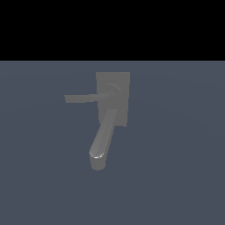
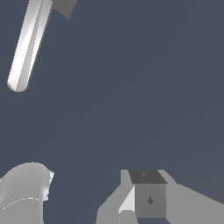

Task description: Turn on the faucet by rotating a designated handle.

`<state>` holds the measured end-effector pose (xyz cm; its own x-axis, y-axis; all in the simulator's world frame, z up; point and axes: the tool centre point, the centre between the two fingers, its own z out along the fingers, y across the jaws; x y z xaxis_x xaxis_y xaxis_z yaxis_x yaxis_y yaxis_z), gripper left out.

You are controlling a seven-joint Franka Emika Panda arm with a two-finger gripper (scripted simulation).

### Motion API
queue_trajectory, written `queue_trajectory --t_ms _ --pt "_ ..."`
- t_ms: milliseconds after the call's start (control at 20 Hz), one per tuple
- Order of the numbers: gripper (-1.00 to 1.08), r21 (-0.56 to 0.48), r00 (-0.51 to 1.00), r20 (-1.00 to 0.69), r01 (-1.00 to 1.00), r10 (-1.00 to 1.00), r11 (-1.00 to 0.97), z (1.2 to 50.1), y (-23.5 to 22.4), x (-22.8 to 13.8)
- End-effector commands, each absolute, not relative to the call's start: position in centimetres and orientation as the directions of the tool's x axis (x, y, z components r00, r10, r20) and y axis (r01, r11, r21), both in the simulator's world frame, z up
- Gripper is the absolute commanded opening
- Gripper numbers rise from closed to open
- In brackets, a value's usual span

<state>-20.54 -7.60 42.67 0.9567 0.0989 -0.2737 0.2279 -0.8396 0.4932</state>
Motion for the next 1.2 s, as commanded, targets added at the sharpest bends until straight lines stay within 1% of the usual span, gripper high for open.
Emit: queue_trajectory --t_ms 0,300,600,850,1150 --pt "-1.0 0.538 0.944 -0.31 0.271 0.111 -0.798 42.1 -8.3 -19.9" --pt "-1.0 0.625 0.908 -0.396 0.377 0.138 -0.684 41.0 -9.7 -18.1" --pt "-1.0 0.682 0.861 -0.482 0.484 0.161 -0.549 40.0 -10.7 -16.2" --pt "-1.0 0.706 0.816 -0.551 0.568 0.176 -0.422 39.2 -11.1 -14.3" --pt "-1.0 0.708 0.755 -0.628 0.654 0.188 -0.266 38.1 -11.2 -12.1"
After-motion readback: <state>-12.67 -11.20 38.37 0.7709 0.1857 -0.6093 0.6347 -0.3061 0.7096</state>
